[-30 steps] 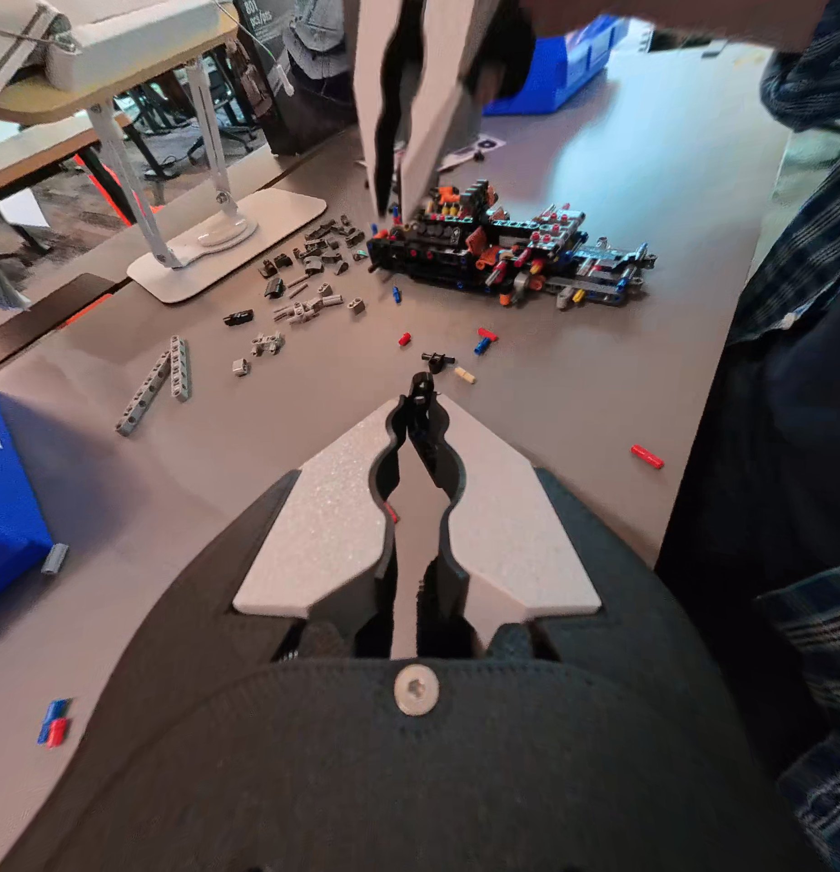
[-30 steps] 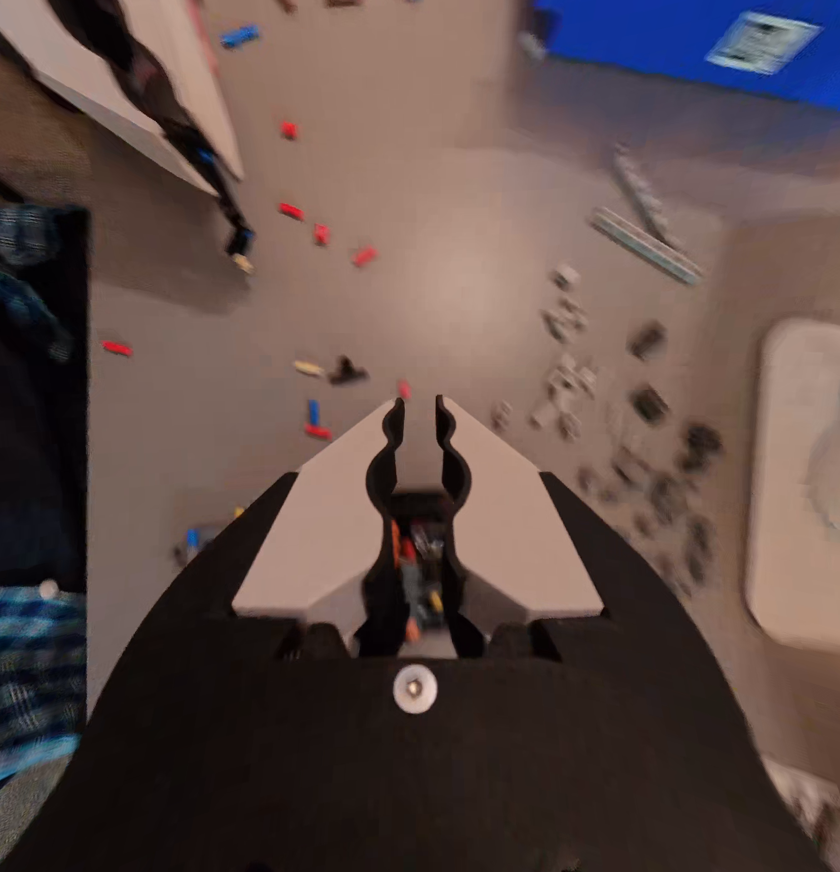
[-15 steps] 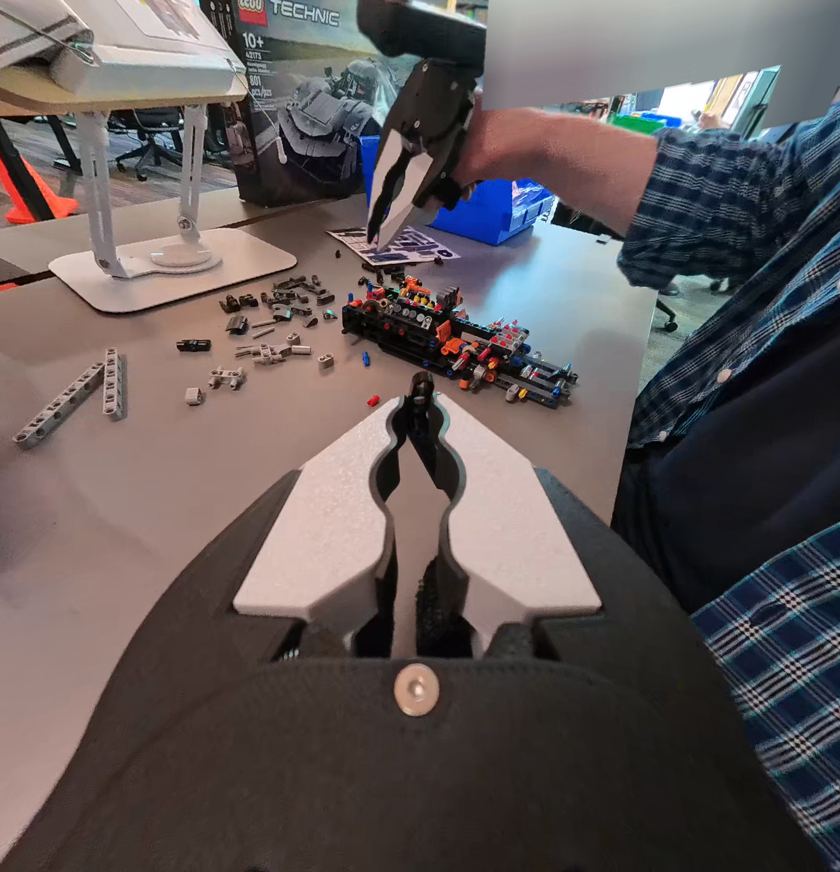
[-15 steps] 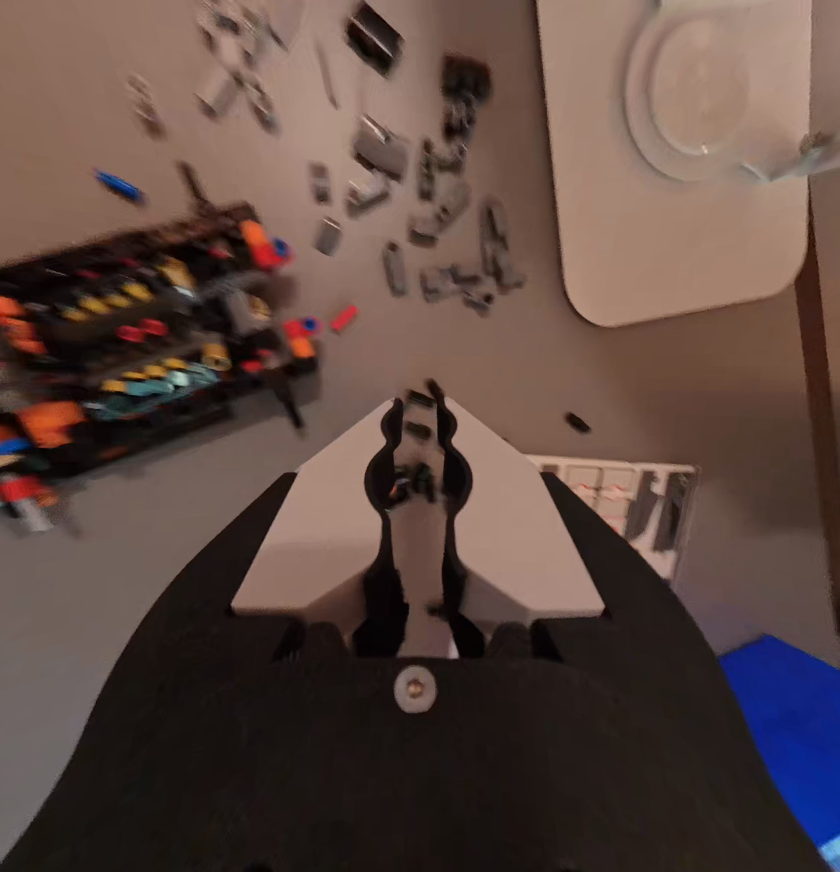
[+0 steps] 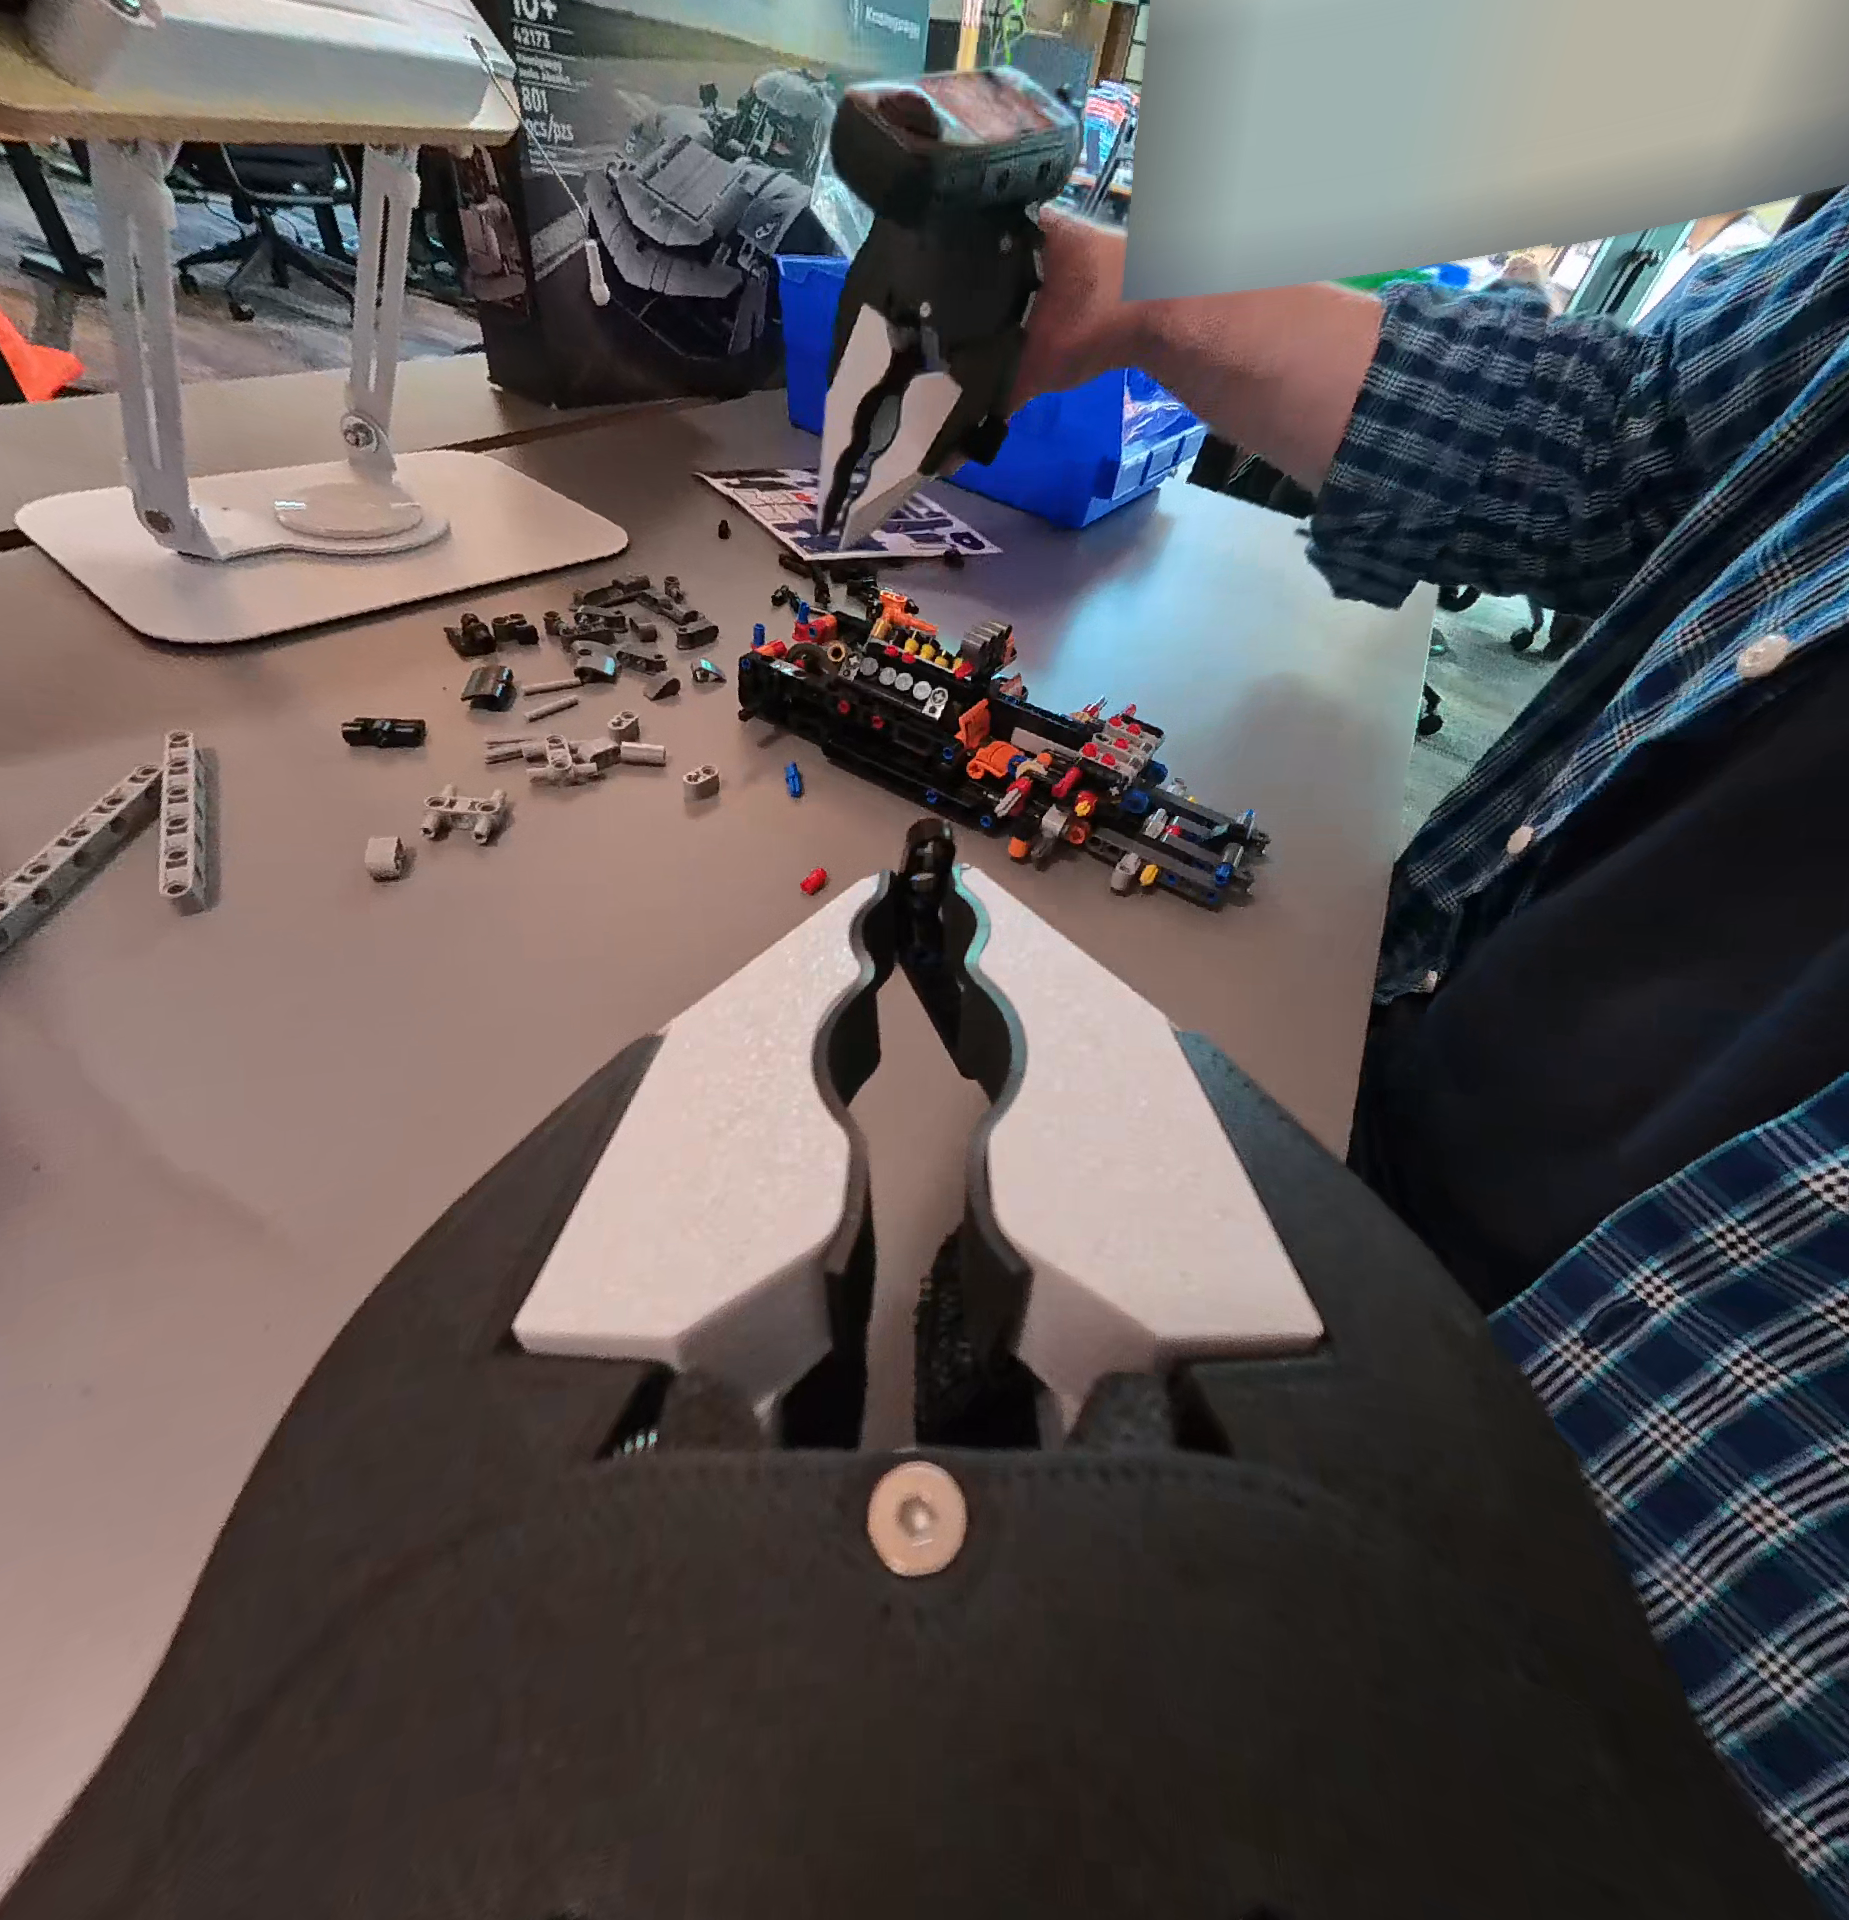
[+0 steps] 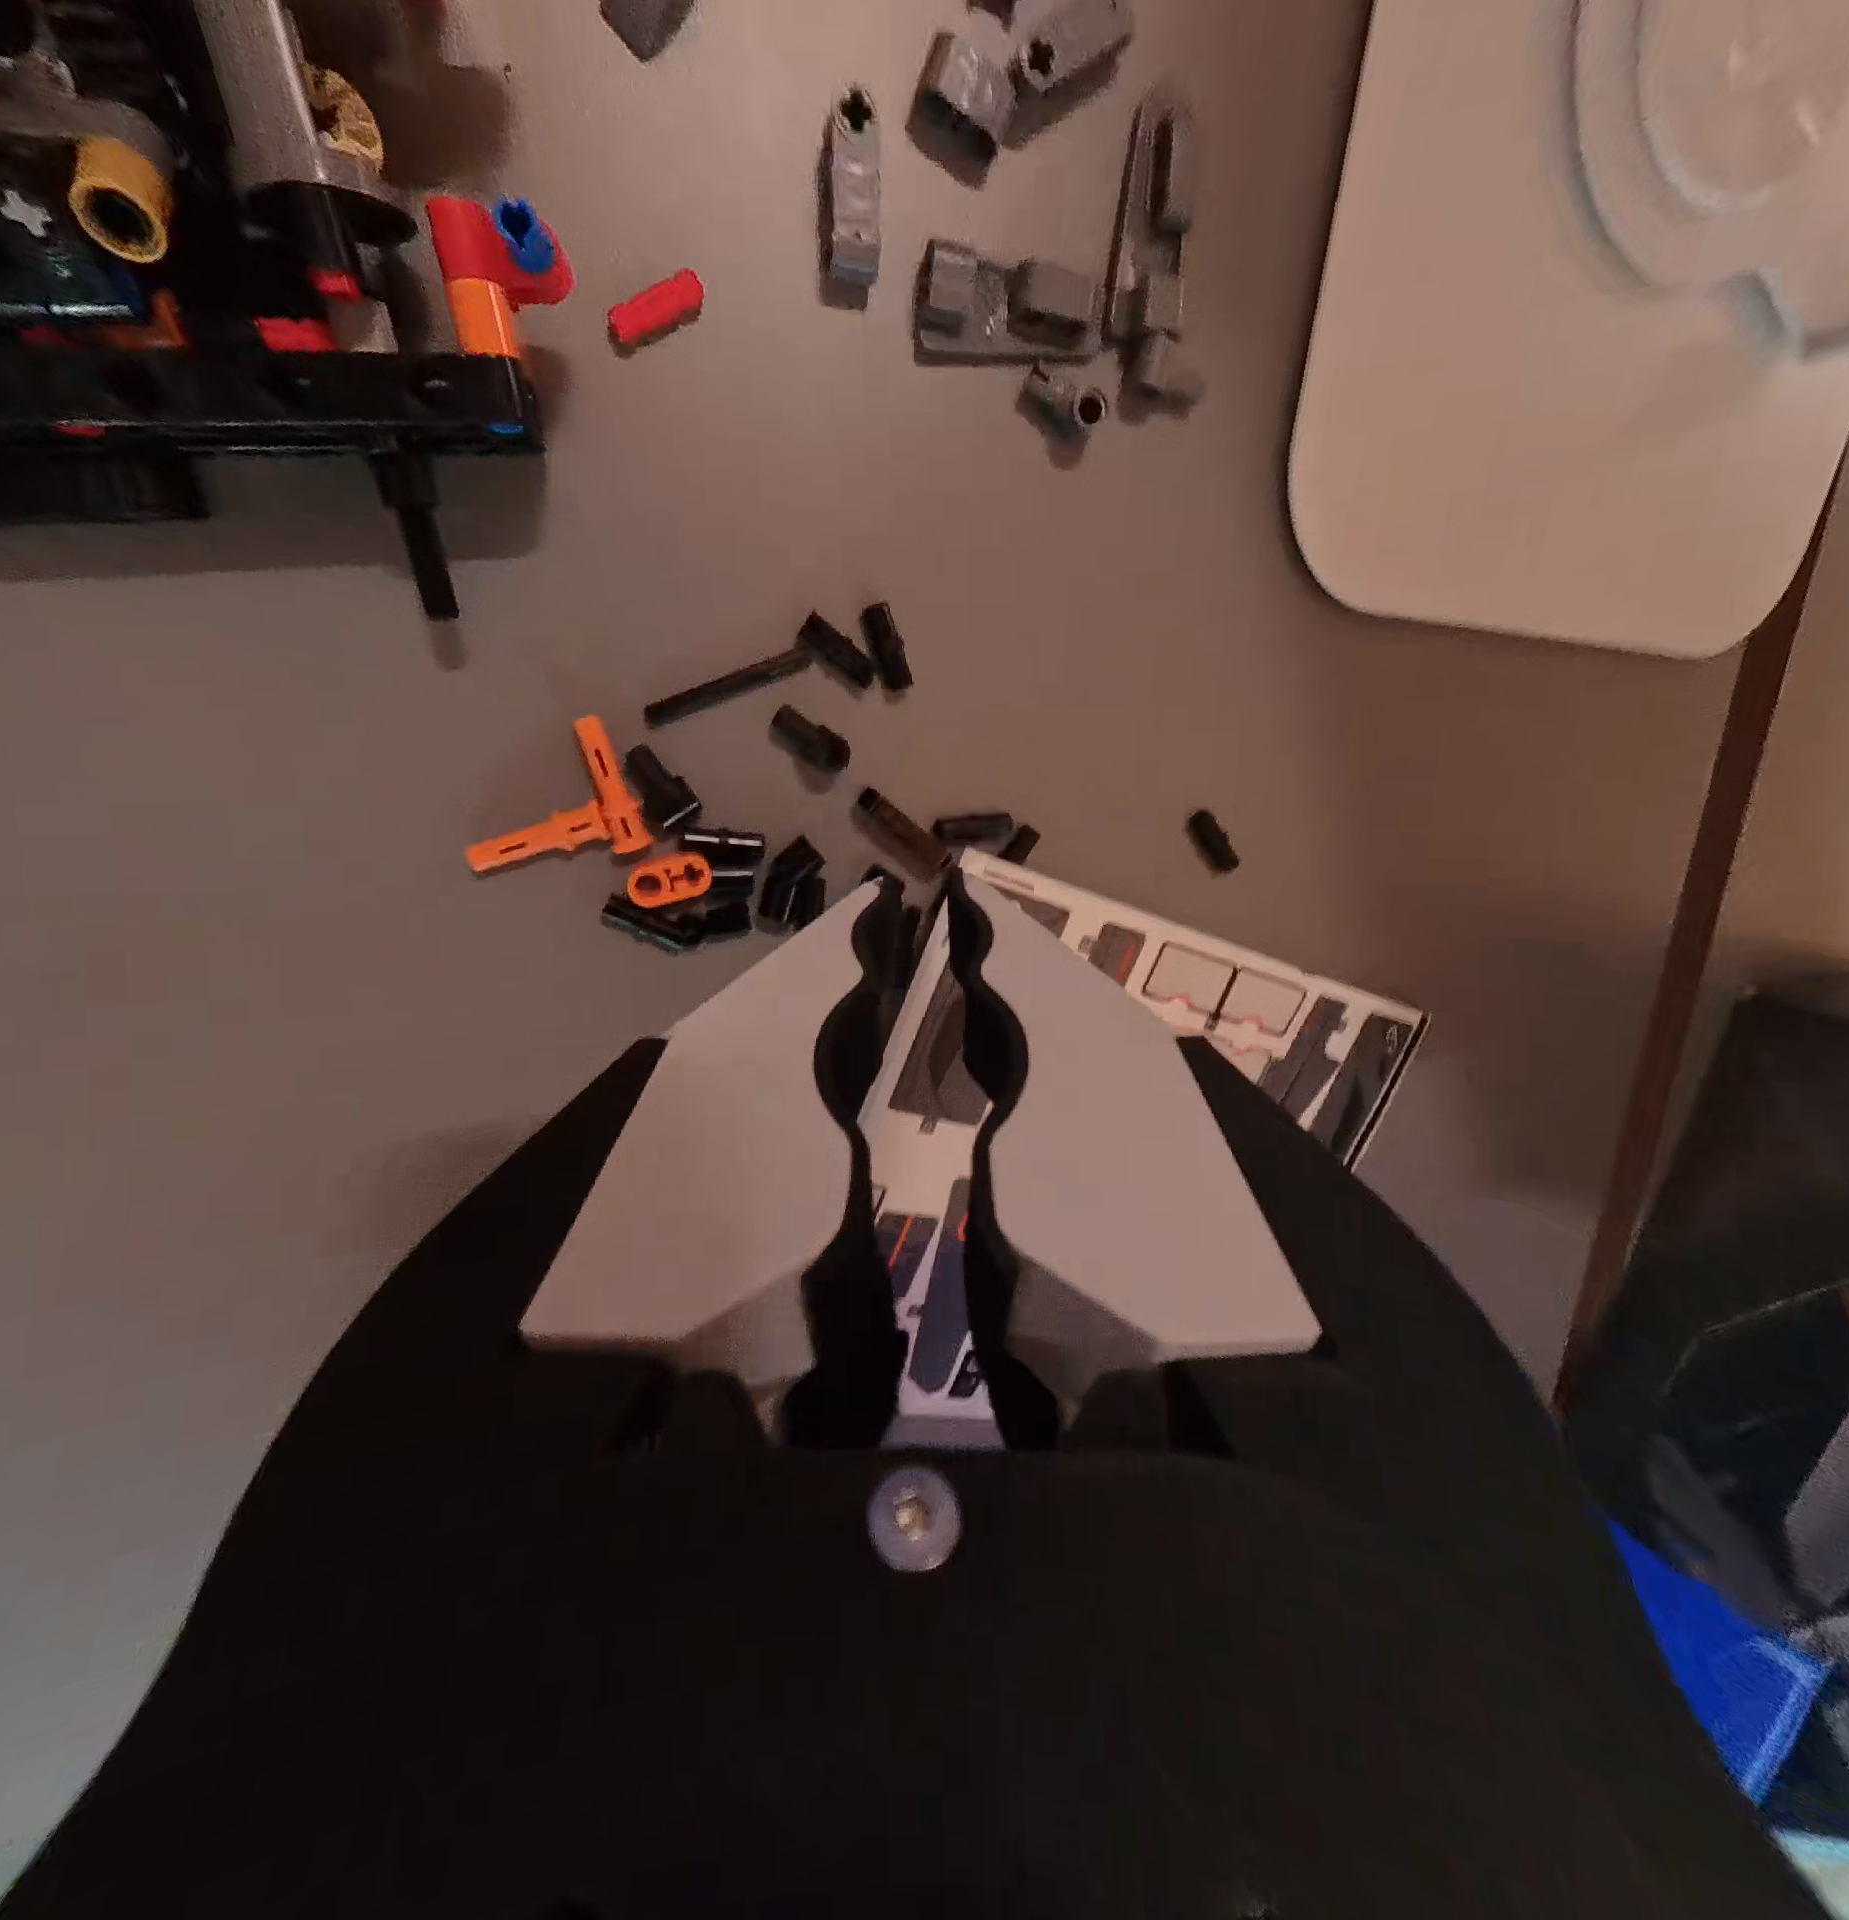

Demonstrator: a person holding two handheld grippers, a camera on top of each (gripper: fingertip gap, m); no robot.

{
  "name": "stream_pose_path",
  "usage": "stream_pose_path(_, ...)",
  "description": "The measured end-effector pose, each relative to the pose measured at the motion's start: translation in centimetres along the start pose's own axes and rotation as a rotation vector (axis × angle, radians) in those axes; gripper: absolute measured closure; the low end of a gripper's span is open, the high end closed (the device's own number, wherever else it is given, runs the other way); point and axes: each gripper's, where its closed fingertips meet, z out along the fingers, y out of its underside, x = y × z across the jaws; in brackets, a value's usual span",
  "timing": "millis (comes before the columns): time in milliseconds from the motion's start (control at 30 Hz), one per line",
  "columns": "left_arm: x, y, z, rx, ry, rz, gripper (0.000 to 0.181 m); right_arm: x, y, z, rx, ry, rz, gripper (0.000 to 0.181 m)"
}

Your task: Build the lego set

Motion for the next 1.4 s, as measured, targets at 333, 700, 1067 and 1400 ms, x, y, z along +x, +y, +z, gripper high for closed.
stream_pose_path(333, 0.2, -0.2, 1.2, -0.024, 0.017, -0.011, 0.174, -0.1, -0.4, 1.7, 0.034, -0.057, -0.137, 0.174)
stream_pose_path(700, 0.5, -0.4, 2.7, -0.052, 0.035, -0.014, 0.174, 1.4, -2.1, 0.5, 0.167, -0.217, 0.096, 0.169)
stream_pose_path(1067, 0.2, -0.9, 3.7, -0.052, 0.051, -0.047, 0.174, 1.6, -0.7, 0.4, 0.157, -0.144, 0.038, 0.173)
stream_pose_path(1400, 0.0, -0.9, 4.1, -0.065, 0.025, -0.042, 0.174, 1.2, -2.6, 0.9, 0.222, -0.188, 0.063, 0.181)
